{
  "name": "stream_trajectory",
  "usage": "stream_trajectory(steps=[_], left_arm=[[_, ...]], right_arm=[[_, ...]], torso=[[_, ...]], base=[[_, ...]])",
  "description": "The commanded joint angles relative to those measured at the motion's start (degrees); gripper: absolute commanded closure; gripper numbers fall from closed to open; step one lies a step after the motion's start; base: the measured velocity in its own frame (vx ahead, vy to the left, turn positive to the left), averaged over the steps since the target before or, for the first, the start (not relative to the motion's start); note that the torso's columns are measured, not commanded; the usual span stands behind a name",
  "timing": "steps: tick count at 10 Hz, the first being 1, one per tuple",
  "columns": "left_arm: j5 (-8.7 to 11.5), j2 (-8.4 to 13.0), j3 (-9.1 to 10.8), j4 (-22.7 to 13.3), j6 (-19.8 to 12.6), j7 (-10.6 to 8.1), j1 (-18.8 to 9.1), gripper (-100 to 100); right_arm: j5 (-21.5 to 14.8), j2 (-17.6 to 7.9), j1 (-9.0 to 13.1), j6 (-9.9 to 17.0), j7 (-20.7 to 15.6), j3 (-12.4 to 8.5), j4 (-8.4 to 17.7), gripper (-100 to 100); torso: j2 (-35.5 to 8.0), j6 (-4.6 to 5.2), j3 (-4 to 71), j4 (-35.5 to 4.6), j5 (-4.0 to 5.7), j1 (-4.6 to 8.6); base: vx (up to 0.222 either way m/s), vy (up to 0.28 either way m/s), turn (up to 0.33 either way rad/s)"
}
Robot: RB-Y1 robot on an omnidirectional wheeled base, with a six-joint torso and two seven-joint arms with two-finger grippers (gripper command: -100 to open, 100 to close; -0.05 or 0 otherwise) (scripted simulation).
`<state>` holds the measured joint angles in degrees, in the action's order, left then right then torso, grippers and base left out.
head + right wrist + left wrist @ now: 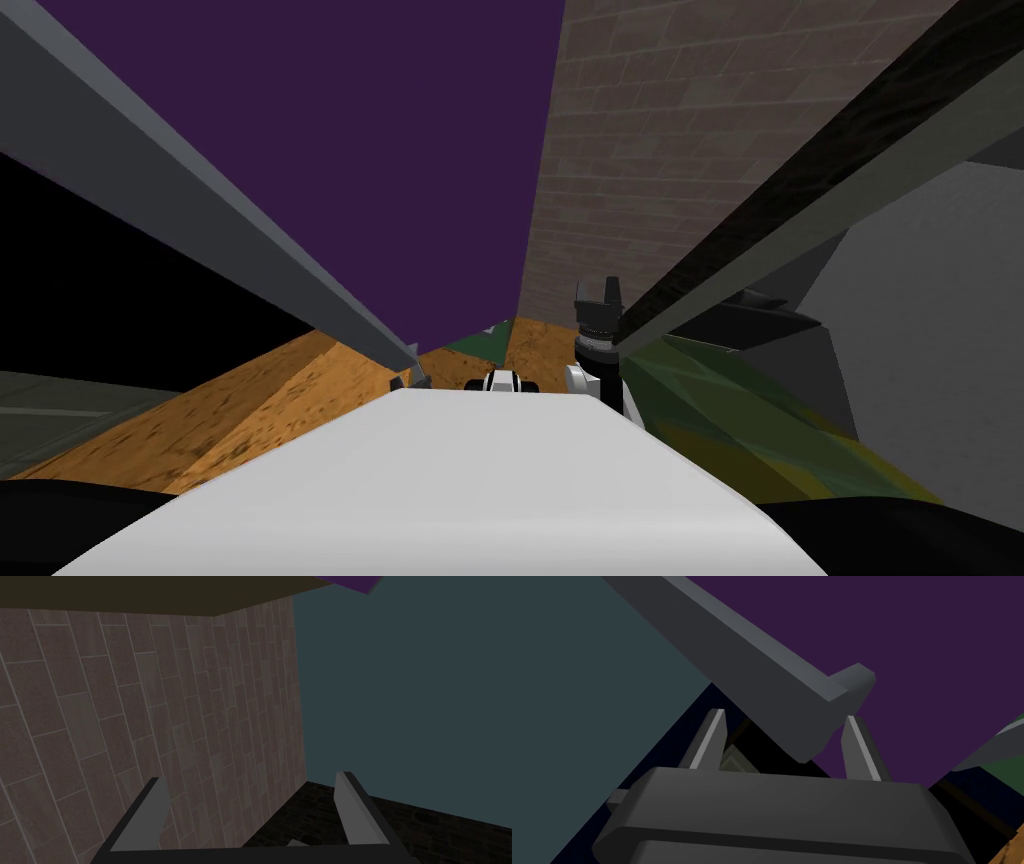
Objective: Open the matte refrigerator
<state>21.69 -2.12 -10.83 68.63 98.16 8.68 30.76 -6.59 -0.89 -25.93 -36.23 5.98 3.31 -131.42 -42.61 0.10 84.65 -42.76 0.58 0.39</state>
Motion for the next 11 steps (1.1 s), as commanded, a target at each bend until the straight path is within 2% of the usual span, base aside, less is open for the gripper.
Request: stream_trajectory(steps=[1, 4, 6, 7, 9, 10, 11], left_arm=[[1.80, 0.35, 1.30, 0.37, 0.32, 0.58, -0.29, 100], [4.49, 0.86, 3.25, 0.92, 0.80, 1.46, -0.72, 100], [4.49, 0.86, 3.25, 0.92, 0.80, 1.46, -0.72, 100], [6.29, 1.21, 4.54, 1.28, 1.12, 2.05, -1.01, 100], [8.08, 1.56, 5.84, 1.65, 1.44, 2.63, -1.30, 100], [8.98, 1.73, 6.49, 1.83, 1.60, 2.92, -1.44, 100], [8.99, 1.70, 5.87, 2.93, -0.33, 3.33, -0.15, -100]], right_arm=[[0.00, 0.01, -0.02, 0.00, 0.00, 0.01, 0.00, 0], [0.00, 0.01, -0.01, 0.00, 0.00, 0.00, 0.00, 0], [0.00, 0.00, -0.01, 0.00, 0.00, 0.00, 0.00, 0], [0.00, -0.01, -0.01, 0.00, 0.00, -0.01, 0.00, 0], [0.00, 0.02, -0.01, -0.01, 0.00, 0.01, -0.01, 0], [0.00, 0.01, -0.02, 0.00, 0.00, 0.01, 0.00, 0], [0.00, 0.01, -0.01, 0.00, 0.00, 0.01, 0.00, 0]], torso=[[0.06, -0.30, 0.00, 0.16, -0.07, 0.15], [-0.12, -0.06, -0.04, 0.01, 0.10, 0.30], [0.05, 0.08, 0.08, 0.03, 0.13, 0.32], [0.18, 0.19, 0.20, -0.03, 0.21, 0.16], [-0.18, -0.18, -0.12, 0.14, 0.15, 0.84], [-0.10, -0.05, -0.11, 0.09, 0.13, 0.72], [-0.12, -0.02, -0.06, 0.08, 0.16, 0.56]], base=[[0.010, -0.255, 0.166], [-0.019, -0.225, 0.137], [-0.004, -0.134, 0.048], [0.003, -0.199, 0.146], [-0.018, -0.297, 0.230], [-0.008, -0.293, 0.164], [-0.024, -0.132, 0.019]])
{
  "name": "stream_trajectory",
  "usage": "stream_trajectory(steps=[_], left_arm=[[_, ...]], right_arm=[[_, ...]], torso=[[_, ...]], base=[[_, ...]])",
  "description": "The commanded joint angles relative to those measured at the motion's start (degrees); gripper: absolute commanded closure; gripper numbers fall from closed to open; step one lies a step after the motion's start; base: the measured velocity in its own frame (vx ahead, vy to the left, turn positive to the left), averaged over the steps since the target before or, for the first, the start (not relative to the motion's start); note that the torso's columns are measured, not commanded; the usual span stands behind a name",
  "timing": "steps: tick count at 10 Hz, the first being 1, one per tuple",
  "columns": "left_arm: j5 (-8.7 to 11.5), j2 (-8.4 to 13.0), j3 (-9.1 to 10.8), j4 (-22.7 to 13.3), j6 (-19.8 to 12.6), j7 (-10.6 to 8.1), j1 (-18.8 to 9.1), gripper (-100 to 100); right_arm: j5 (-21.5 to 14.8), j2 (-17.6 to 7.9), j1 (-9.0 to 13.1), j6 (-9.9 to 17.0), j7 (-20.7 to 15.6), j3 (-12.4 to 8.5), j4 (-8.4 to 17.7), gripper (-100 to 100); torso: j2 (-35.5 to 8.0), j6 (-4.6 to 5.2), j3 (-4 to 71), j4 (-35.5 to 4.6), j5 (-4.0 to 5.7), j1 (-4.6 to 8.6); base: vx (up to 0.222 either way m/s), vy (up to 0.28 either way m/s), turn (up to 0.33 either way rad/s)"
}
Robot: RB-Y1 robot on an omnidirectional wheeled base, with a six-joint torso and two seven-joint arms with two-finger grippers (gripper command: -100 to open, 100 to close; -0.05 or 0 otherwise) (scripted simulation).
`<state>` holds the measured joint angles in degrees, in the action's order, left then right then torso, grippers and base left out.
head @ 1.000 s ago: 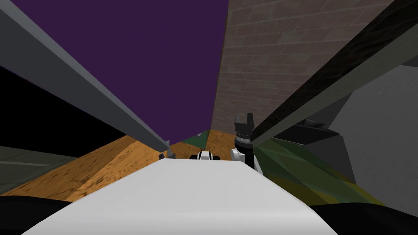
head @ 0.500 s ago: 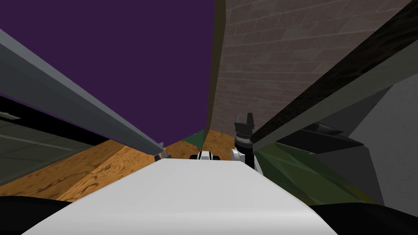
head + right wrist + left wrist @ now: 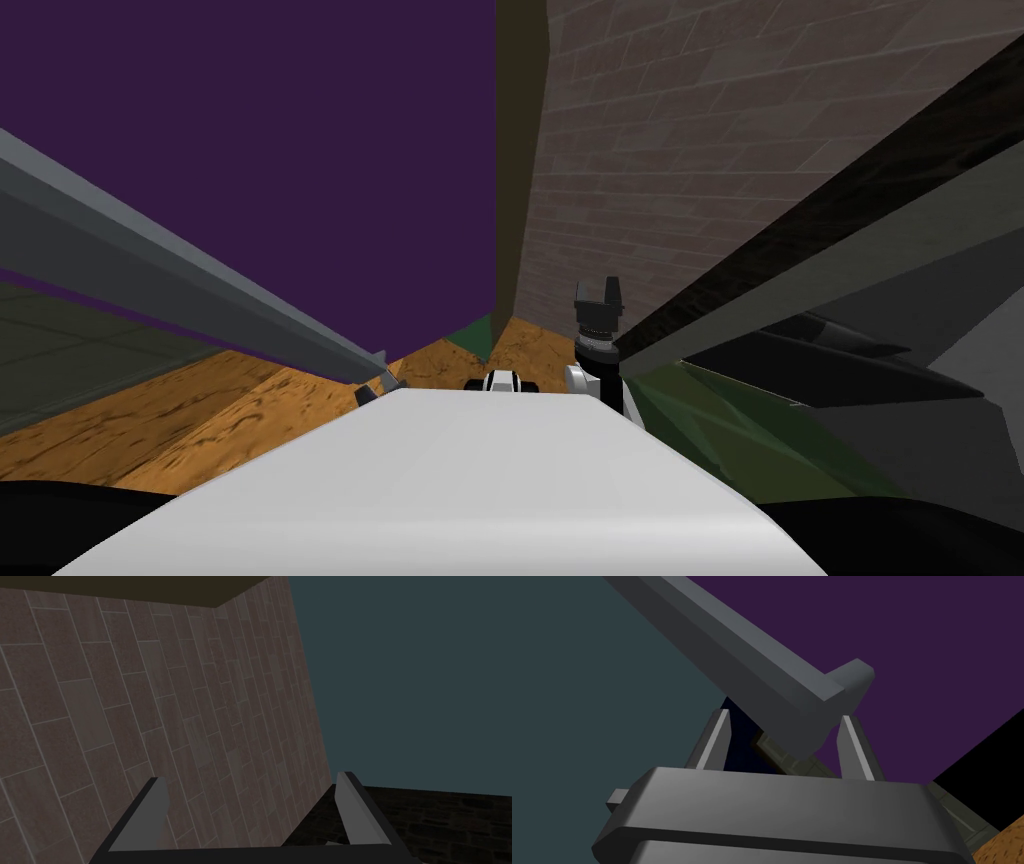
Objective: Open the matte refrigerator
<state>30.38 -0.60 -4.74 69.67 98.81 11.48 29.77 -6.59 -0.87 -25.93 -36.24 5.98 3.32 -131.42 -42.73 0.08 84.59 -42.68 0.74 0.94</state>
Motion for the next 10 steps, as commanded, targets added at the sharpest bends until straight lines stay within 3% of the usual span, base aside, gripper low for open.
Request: stream_trajectory(steps=[1, 3, 6, 10], left_arm=[[0.61, 0.36, -0.43, 3.78, -1.94, 1.05, 1.68, -100], [0.91, 0.55, -0.64, 5.68, -2.92, 1.58, 2.52, -100], [1.51, 0.91, -1.07, 9.46, -4.86, 2.63, 4.20, -100], [2.42, 1.45, -1.71, 15.14, -7.78, 4.21, 6.73, -100]], right_arm=[[0.00, -0.01, 0.01, 0.00, 0.00, -0.01, 0.00, 0], [0.00, -0.04, 0.00, 0.00, 0.00, -0.03, 0.01, 0], [0.00, -0.04, -0.01, 0.00, 0.00, -0.03, 0.00, 0], [0.00, -0.03, 0.00, 0.00, 0.00, -0.03, 0.00, 0]], torso=[[0.19, 0.00, -0.04, 0.16, -0.40, -0.81], [0.48, -0.10, 0.21, 0.17, -0.43, -1.46], [-0.02, -0.26, -0.12, 0.12, -0.25, -0.45], [-0.31, -0.27, -0.11, -0.14, 0.20, -0.09]], base=[[-0.011, -0.007, -0.066], [-0.004, 0.037, -0.038], [0.008, 0.026, -0.022], [-0.011, -0.010, -0.024]])
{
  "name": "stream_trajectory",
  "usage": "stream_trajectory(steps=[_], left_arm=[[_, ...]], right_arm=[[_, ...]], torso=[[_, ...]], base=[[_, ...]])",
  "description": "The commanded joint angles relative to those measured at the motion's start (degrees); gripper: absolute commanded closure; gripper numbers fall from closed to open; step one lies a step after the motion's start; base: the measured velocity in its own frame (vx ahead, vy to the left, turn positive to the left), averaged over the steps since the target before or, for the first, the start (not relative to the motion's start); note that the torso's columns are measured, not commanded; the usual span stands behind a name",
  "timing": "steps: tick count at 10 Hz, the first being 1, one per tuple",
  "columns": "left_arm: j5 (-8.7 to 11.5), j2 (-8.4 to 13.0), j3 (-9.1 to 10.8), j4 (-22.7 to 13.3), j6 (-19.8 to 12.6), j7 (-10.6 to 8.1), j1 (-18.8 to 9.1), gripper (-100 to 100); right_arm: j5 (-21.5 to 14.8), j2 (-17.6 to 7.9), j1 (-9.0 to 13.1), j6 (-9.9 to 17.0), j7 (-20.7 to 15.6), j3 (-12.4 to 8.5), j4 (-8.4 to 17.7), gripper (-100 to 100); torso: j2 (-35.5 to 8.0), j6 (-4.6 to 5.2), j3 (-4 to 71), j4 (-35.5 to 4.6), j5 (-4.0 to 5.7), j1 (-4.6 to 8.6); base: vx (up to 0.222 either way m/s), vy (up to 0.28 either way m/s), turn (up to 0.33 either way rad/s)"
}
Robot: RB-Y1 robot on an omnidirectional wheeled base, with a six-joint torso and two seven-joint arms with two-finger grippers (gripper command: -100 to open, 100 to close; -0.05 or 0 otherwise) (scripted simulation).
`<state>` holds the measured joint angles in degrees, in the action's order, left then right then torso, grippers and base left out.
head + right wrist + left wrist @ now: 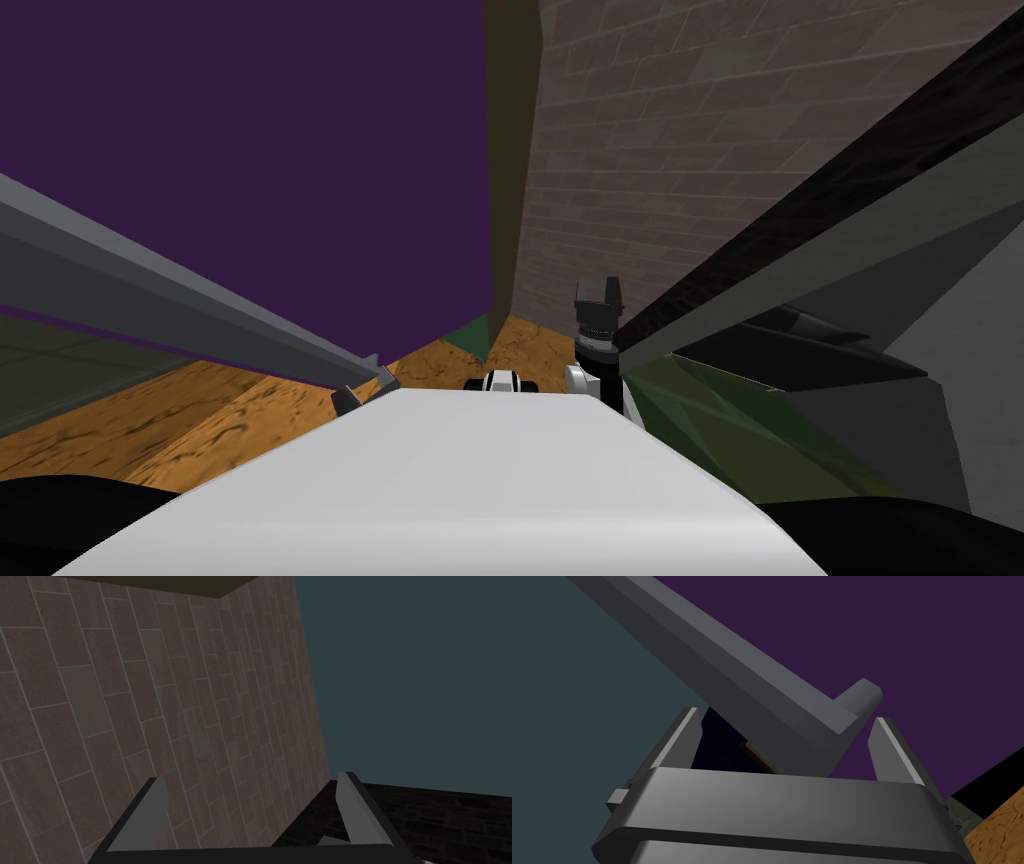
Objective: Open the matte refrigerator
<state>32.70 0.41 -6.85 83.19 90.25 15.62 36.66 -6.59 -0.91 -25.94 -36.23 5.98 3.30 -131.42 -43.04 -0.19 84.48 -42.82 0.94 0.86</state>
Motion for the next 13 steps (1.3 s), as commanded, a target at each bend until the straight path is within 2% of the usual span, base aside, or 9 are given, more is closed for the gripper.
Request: stream_trajectory(steps=[1, 5, 6, 7, 8, 13], left_arm=[[0.09, 0.44, 0.41, 1.62, 0.78, 0.06, -0.17, -100], [0.70, 0.81, -0.02, 5.40, -1.16, 1.11, 1.51, -100], [0.70, 0.81, -0.02, 5.40, -1.16, 1.11, 1.51, -100], [1.00, 0.47, -0.57, 4.00, -2.51, 1.01, 2.03, -100], [1.10, 0.39, -0.70, 3.72, -2.91, 1.07, 2.16, 0], [1.47, 0.10, -1.12, 2.49, -4.28, 1.10, 2.62, 0]], right_arm=[[0.00, 0.00, 0.00, 0.00, 0.00, 0.00, 0.00, 0], [0.00, 0.00, 0.00, 0.00, 0.00, 0.00, 0.00, 0], [0.00, 0.00, 0.00, 0.00, 0.00, 0.00, 0.00, 0], [0.00, 0.00, 0.00, 0.00, 0.00, 0.00, 0.00, 0], [0.00, 0.00, 0.00, 0.00, 0.00, 0.00, 0.00, 0], [0.00, 0.00, 0.00, 0.00, 0.00, 0.00, 0.00, 0]], torso=[[0.07, 0.02, 0.02, 0.02, -0.03, -0.02], [-0.17, -0.05, 0.00, -0.13, 0.25, 0.24], [-0.19, -0.06, -0.02, -0.14, 0.28, 0.27], [-0.23, -0.06, -0.01, -0.17, 0.34, 0.34], [-0.07, 0.02, -0.05, -0.02, 0.06, 0.23], [0.64, 0.17, 0.12, 0.41, -0.70, -0.67]], base=[[0.000, 0.000, 0.000], [-0.002, 0.001, -0.016], [0.000, 0.000, 0.000], [0.009, 0.007, -0.011], [0.009, 0.005, -0.011], [0.000, 0.000, 0.000]])
